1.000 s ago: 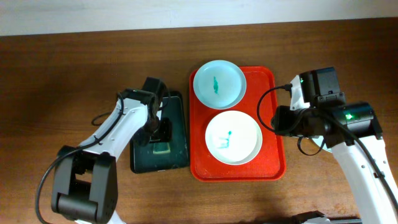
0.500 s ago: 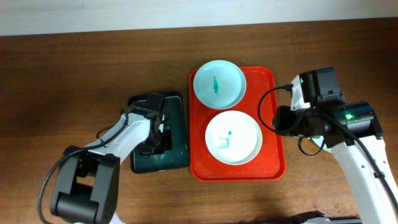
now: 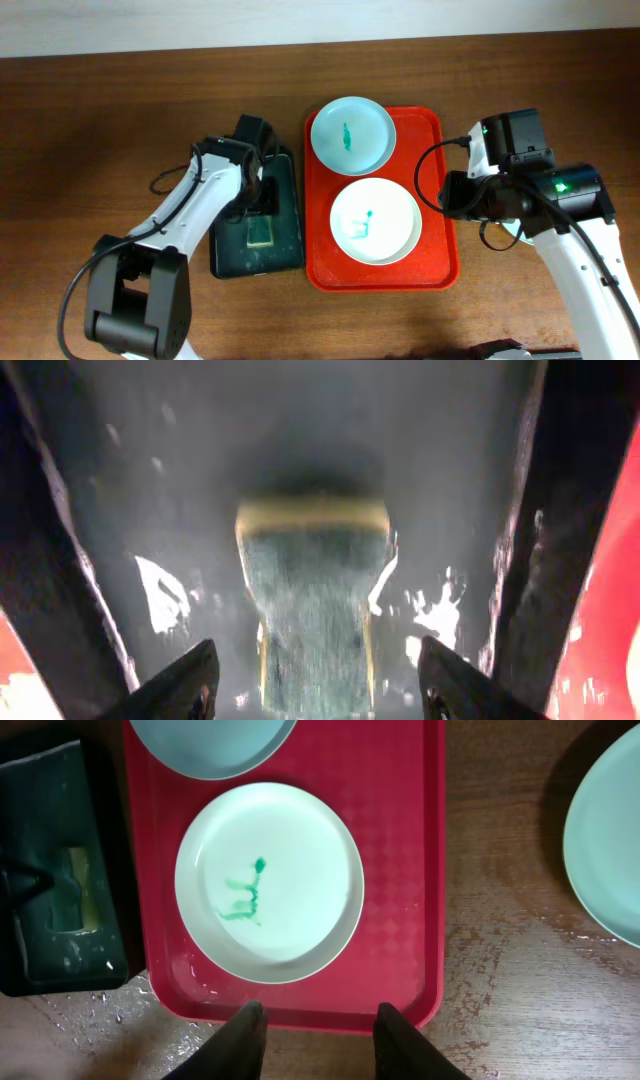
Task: Clean dirty plates on tray and stack at the side
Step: 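Grasp the sponge again with left gripper from the green tray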
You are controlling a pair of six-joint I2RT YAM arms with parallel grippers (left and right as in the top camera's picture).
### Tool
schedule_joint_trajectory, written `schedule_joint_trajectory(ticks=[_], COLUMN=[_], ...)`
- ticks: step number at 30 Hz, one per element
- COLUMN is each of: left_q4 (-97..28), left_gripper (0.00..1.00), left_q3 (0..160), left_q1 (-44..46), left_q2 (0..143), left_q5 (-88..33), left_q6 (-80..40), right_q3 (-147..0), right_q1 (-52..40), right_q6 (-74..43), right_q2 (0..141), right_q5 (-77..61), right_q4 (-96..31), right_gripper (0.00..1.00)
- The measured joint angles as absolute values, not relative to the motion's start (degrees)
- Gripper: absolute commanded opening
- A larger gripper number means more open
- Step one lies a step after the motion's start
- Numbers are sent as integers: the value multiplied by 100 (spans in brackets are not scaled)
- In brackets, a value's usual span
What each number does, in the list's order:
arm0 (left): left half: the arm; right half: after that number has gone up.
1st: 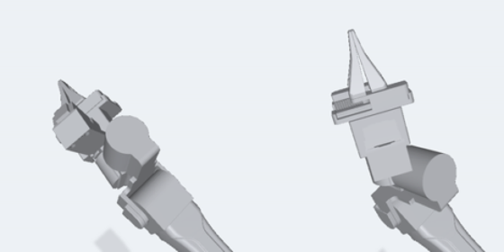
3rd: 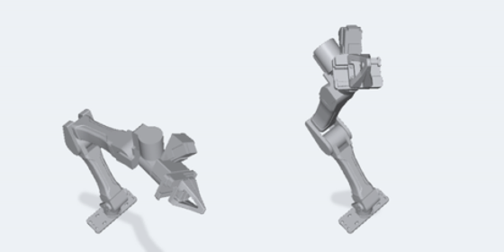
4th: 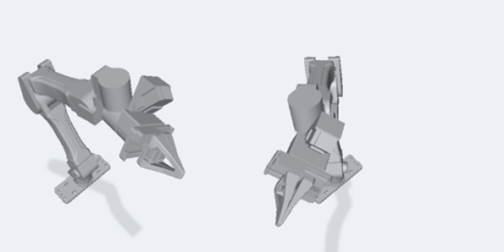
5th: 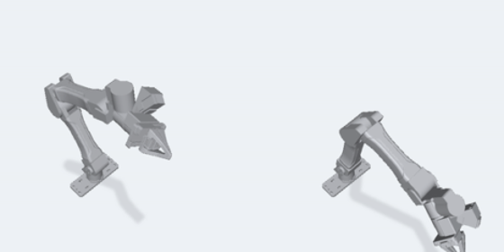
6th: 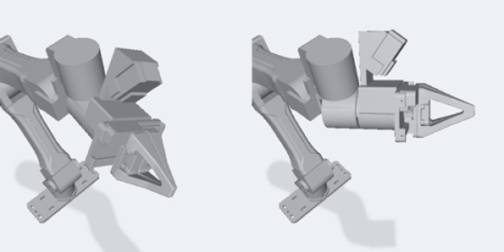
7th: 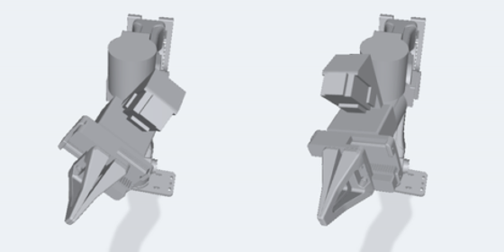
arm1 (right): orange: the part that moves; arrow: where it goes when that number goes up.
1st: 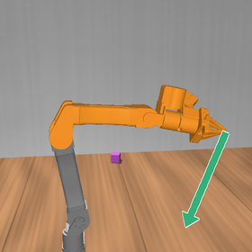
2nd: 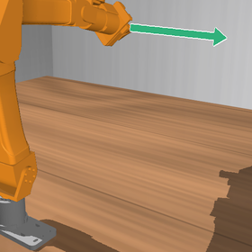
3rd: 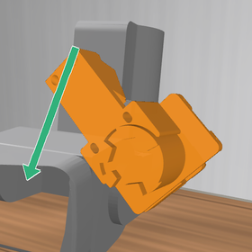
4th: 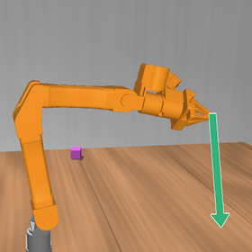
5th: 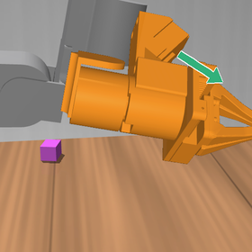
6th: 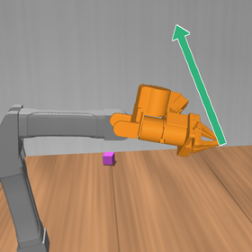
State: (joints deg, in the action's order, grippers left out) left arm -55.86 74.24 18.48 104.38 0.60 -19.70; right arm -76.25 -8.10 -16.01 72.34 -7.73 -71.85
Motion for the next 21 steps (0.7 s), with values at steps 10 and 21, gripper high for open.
schedule_joint_trajectory(ticks=[10,21], left_q4=[-4132,-5531], left_gripper=[0,71], left_q3=[6523,7708], left_q1=[1859,1739], left_q2=[10722,10781], left_q5=[248,172], left_q6=[-1959,-1796], right_q3=[-7623,-7623], right_q1=[-810,-810], right_q6=[-1597,-1601], right_q2=[7234,7234], right_q5=[-753,-753], right_q4=[-7199,-7400], right_gripper=[37,38])
